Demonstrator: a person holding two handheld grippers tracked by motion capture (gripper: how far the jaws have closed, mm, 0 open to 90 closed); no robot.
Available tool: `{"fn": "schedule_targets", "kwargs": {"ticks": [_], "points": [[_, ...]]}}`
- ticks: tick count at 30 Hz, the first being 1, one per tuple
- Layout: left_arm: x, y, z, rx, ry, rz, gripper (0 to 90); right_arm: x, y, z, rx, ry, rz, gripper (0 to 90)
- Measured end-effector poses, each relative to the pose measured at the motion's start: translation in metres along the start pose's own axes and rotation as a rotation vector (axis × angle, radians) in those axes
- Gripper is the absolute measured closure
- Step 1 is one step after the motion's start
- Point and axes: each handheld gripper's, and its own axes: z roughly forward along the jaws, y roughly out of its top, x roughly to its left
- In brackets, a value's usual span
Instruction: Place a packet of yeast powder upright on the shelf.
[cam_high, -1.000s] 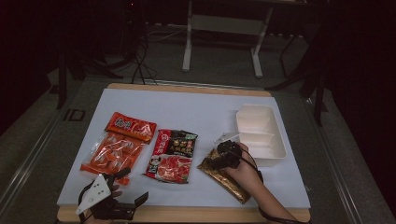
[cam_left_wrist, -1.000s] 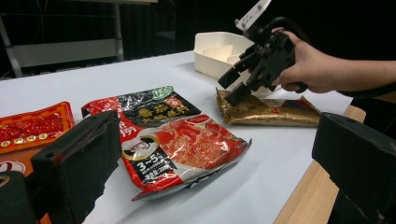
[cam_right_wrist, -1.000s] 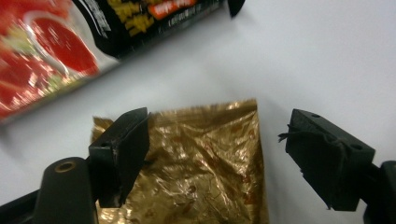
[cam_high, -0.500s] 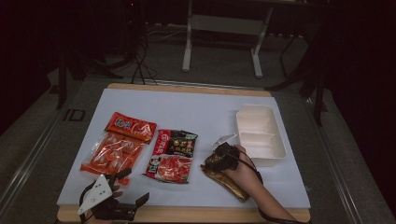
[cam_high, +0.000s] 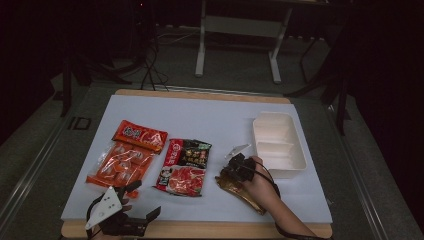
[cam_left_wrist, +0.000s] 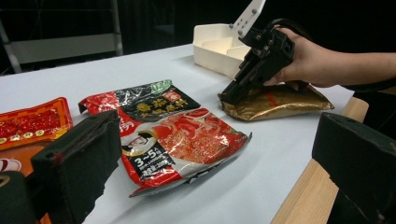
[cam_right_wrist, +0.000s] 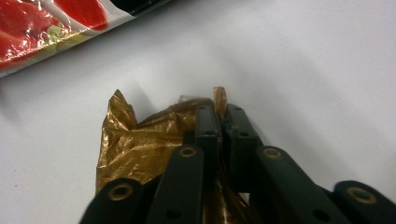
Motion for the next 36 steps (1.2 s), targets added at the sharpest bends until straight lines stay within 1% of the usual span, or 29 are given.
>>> {"fn": "schedule_targets", "kwargs": {"ticks": [2, 5, 6, 9, 11, 12, 13, 16, 18, 22, 29, 32, 35, 36], "points": [[0.0, 0.0, -0.001, -0.001, 0.002, -0.002, 2.4, 0.0, 0.0, 0.0, -0.005, 0.002, -0.006, 88.1], [0.001, 0.0, -0.001, -0.001, 0.005, -0.001, 2.4, -0.002, -0.001, -0.002, -0.018, 0.012, 0.0, 88.4], [0.001, 0.0, -0.001, -0.002, 0.005, -0.002, 2.4, -0.004, -0.001, -0.005, -0.034, 0.026, 0.014, 88.6], [0.002, 0.0, -0.001, -0.002, 0.008, -0.003, 2.4, -0.006, 0.0, -0.015, -0.072, 0.025, 0.019, 88.9], [0.001, 0.0, -0.001, 0.001, 0.007, -0.002, 2.4, -0.006, 0.001, -0.018, -0.078, 0.023, 0.02, 89.0], [0.001, 0.0, -0.001, 0.003, 0.008, 0.0, 2.4, -0.006, 0.002, -0.026, -0.102, 0.024, 0.021, 89.1], [0.001, 0.0, -0.001, 0.002, 0.008, 0.001, 2.4, -0.007, 0.003, -0.029, -0.111, 0.024, 0.022, 89.1], [0.001, 0.0, -0.001, 0.001, 0.009, 0.0, 2.4, -0.006, 0.005, -0.037, -0.141, 0.042, 0.038, 89.2], [0.002, 0.0, 0.0, 0.003, 0.009, -0.002, 2.4, -0.005, 0.007, -0.043, -0.156, 0.034, 0.031, 89.2], [0.001, 0.0, 0.0, 0.006, 0.009, 0.0, 2.4, -0.003, 0.01, -0.053, -0.194, 0.033, 0.03, 89.2], [0.002, 0.0, 0.0, 0.004, 0.01, -0.001, 2.4, 0.0, 0.014, -0.064, -0.224, 0.029, 0.017, 89.2], [0.001, 0.0, 0.0, 0.003, 0.009, 0.0, 2.4, 0.002, 0.018, -0.073, -0.265, 0.027, 0.016, 89.3], [0.001, 0.0, 0.0, 0.003, 0.009, -0.001, 2.4, 0.003, 0.02, -0.078, -0.281, 0.028, 0.014, 89.2], [0.001, 0.0, 0.0, 0.004, 0.009, 0.0, 2.4, 0.003, 0.023, -0.084, -0.302, 0.032, 0.019, 89.3]]}}
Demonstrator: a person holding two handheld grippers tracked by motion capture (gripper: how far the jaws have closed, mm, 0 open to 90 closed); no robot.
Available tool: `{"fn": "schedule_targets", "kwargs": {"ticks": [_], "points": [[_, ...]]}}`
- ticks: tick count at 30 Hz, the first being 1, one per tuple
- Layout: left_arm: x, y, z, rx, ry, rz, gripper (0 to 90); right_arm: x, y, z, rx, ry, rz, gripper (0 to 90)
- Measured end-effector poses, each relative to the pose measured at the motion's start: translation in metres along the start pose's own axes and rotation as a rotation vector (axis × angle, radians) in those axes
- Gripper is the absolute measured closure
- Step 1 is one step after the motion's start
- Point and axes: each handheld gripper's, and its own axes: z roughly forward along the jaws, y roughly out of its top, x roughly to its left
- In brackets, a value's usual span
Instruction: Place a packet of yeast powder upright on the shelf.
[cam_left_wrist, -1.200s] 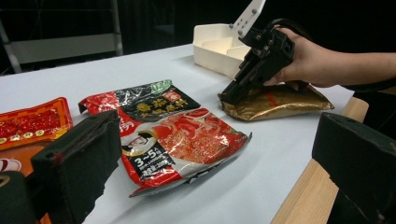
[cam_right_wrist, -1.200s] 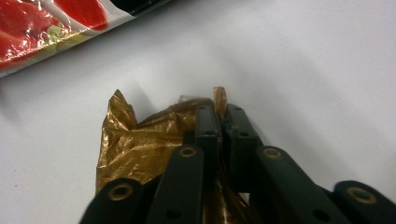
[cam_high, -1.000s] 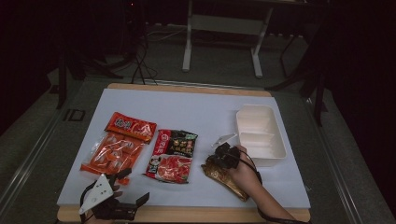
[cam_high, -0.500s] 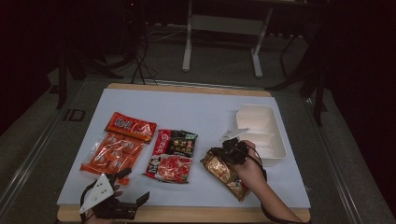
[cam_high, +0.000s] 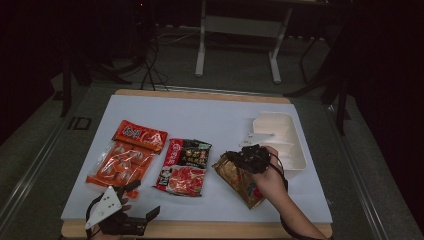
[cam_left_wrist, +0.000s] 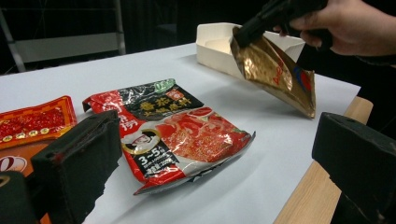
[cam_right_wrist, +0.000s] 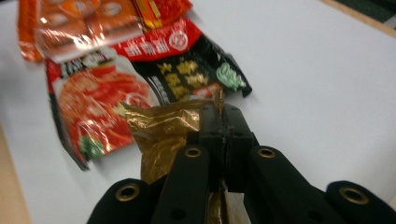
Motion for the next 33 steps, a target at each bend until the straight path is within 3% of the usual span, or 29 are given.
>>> {"fn": "schedule_targets", "kwargs": {"ticks": [9, 16, 22, 33], "points": [[0.0, 0.0, 0.0, 0.0, 0.001, 0.0, 2.4, -0.003, 0.02, -0.027, -0.156, 0.0, 0.028, 89.2], [0.001, 0.0, 0.0, 0.001, 0.003, -0.004, 2.4, -0.009, 0.034, -0.038, -0.227, -0.001, 0.046, 89.2], [0.001, -0.001, 0.0, 0.0, 0.003, -0.004, 2.4, -0.019, 0.041, -0.044, -0.286, 0.001, 0.088, 89.1], [0.001, -0.001, 0.0, 0.002, 0.003, -0.006, 2.4, -0.042, 0.052, -0.053, -0.343, -0.103, 0.112, 89.1]]}}
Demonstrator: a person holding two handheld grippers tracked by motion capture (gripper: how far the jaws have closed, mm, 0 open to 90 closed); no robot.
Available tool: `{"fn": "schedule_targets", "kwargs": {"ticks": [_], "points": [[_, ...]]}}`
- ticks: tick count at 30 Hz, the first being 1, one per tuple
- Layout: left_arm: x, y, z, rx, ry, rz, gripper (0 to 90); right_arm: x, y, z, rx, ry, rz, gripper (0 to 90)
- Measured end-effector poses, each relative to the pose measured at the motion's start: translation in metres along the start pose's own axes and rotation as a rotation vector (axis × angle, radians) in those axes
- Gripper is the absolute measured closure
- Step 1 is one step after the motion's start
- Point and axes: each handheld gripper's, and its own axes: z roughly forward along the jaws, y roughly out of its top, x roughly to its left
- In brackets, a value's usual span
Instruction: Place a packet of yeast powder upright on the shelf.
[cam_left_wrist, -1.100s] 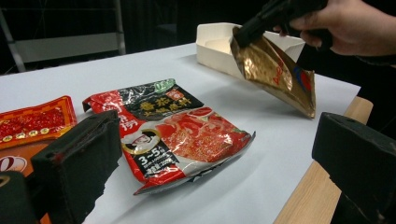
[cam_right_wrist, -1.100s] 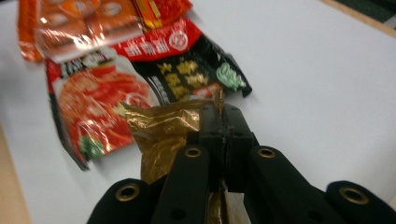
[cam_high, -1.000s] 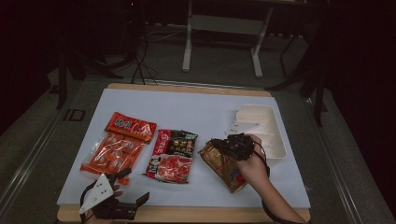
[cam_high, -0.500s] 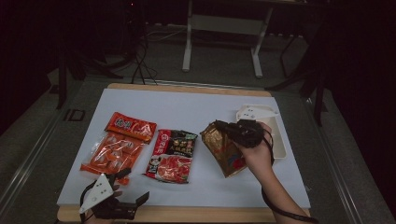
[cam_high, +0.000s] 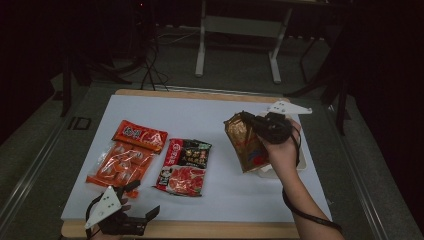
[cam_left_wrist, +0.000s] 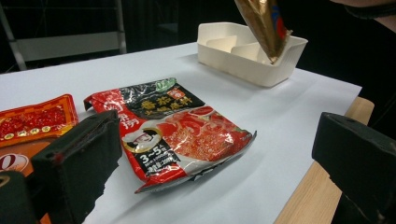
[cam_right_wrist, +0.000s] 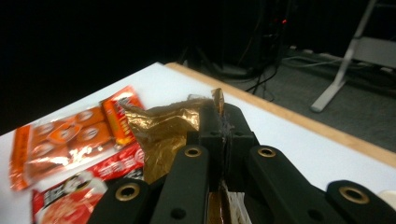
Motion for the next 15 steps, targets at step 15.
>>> {"fn": "schedule_targets", "kwargs": {"ticks": [15], "points": [[0.0, -0.002, -0.004, 0.002, 0.014, -0.007, 2.4, -0.029, 0.017, -0.006, -0.108, -0.072, -0.005, 89.0]]}}
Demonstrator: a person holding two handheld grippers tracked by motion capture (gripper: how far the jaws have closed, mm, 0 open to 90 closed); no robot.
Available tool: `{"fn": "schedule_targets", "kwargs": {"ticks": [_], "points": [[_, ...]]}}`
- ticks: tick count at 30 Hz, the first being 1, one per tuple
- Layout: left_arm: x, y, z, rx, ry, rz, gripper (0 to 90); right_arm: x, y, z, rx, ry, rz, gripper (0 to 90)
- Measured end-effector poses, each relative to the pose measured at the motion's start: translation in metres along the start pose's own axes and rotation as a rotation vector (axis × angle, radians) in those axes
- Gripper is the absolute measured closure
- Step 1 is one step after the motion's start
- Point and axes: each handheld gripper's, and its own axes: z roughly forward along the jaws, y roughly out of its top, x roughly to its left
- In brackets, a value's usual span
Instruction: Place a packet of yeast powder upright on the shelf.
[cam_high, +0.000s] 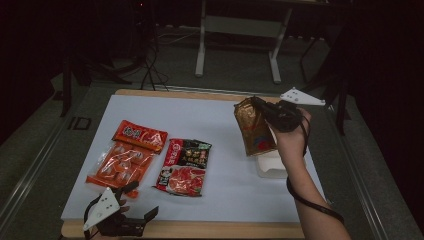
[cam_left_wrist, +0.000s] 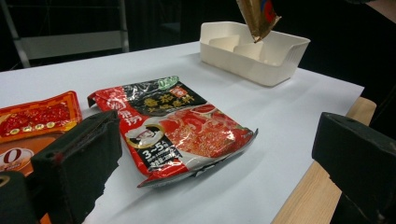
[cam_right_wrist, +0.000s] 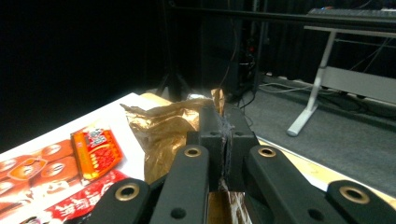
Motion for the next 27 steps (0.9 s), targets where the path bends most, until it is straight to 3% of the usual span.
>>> {"fn": "schedule_targets", "kwargs": {"ticks": [15, 21, 27], "points": [[-0.001, -0.002, -0.005, 0.0, 0.012, -0.005, 2.4, -0.035, 0.006, -0.005, -0.062, -0.113, 0.019, 88.9], [-0.001, -0.003, -0.006, 0.002, 0.014, -0.009, 2.4, -0.054, 0.004, -0.005, -0.062, -0.146, 0.062, 88.9], [-0.001, -0.004, -0.006, 0.006, 0.014, -0.011, 2.4, -0.069, 0.004, -0.004, -0.079, -0.188, 0.051, 88.9]]}}
